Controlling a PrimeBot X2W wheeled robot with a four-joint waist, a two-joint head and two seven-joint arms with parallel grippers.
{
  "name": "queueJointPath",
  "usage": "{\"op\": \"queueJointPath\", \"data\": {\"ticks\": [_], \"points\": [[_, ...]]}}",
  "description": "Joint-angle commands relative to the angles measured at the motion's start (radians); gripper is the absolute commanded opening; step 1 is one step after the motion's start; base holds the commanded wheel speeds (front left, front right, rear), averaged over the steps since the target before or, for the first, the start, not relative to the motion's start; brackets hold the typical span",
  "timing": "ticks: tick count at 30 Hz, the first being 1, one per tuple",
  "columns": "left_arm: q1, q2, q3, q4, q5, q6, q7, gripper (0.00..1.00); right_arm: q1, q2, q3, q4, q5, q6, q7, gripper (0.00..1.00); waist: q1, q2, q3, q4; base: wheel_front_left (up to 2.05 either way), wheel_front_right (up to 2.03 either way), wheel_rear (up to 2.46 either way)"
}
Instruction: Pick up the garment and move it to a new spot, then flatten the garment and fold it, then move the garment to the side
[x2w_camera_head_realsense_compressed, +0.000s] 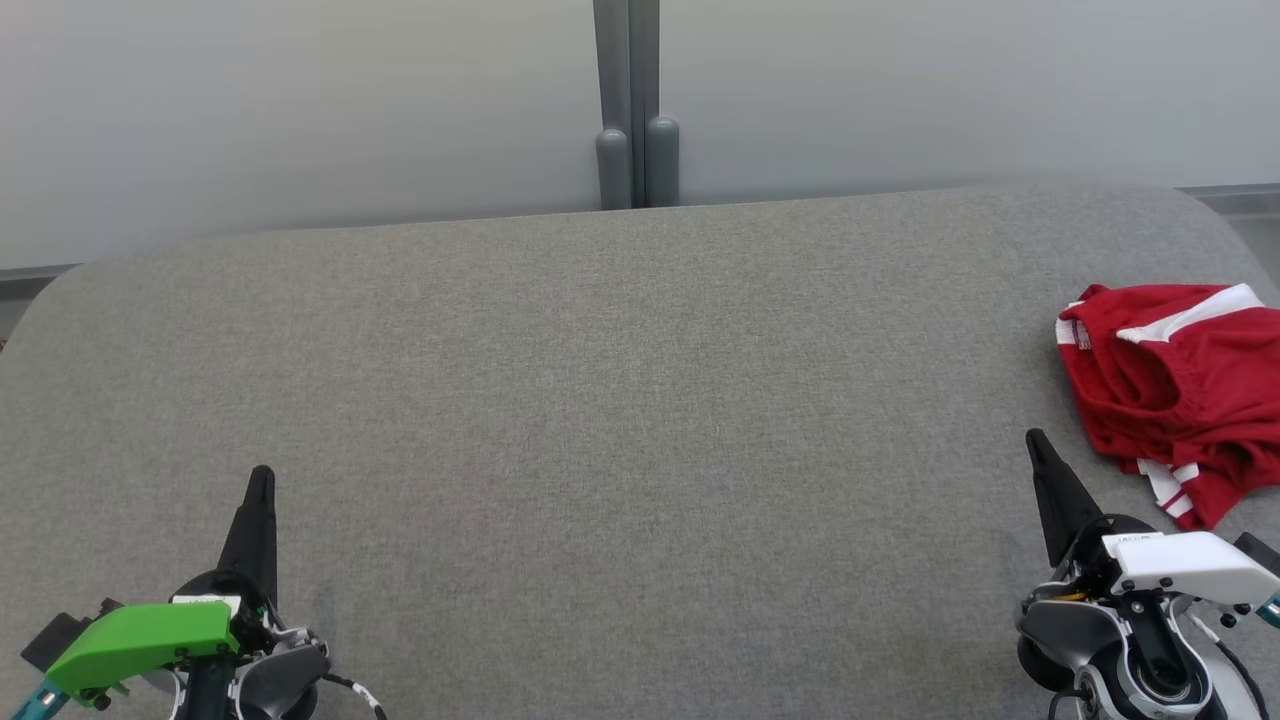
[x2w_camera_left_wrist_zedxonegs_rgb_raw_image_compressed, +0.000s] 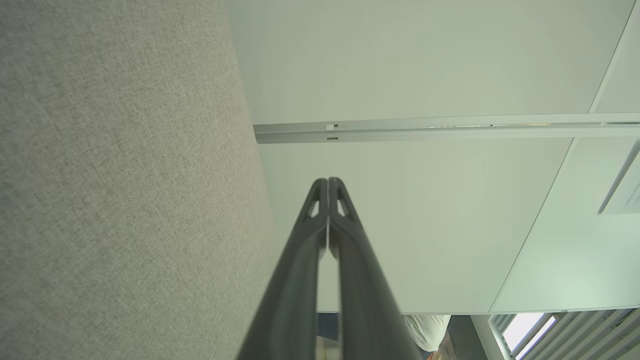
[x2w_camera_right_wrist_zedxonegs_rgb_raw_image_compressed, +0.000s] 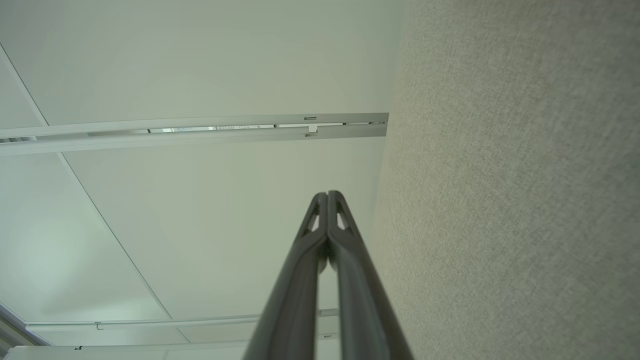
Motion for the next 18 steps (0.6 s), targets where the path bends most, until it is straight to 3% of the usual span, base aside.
{"op": "queueJointPath", "data": {"ticks": [1, 18], "points": [[-0.015, 0.007, 0.002, -0.003, -0.002, -0.007, 0.001, 0.0, 0.008, -0.004, -0.001, -0.005, 0.007, 0.0, 0.002, 0.0, 0.0, -0.0001, 0.0, 0.0, 0.0, 0.0, 0.0], [-0.015, 0.007, 0.002, -0.003, -0.002, -0.007, 0.001, 0.0, 0.008, -0.004, -0.001, -0.005, 0.007, 0.0, 0.002, 0.0, 0.0, -0.0001, 0.0, 0.0, 0.0, 0.0, 0.0]]}}
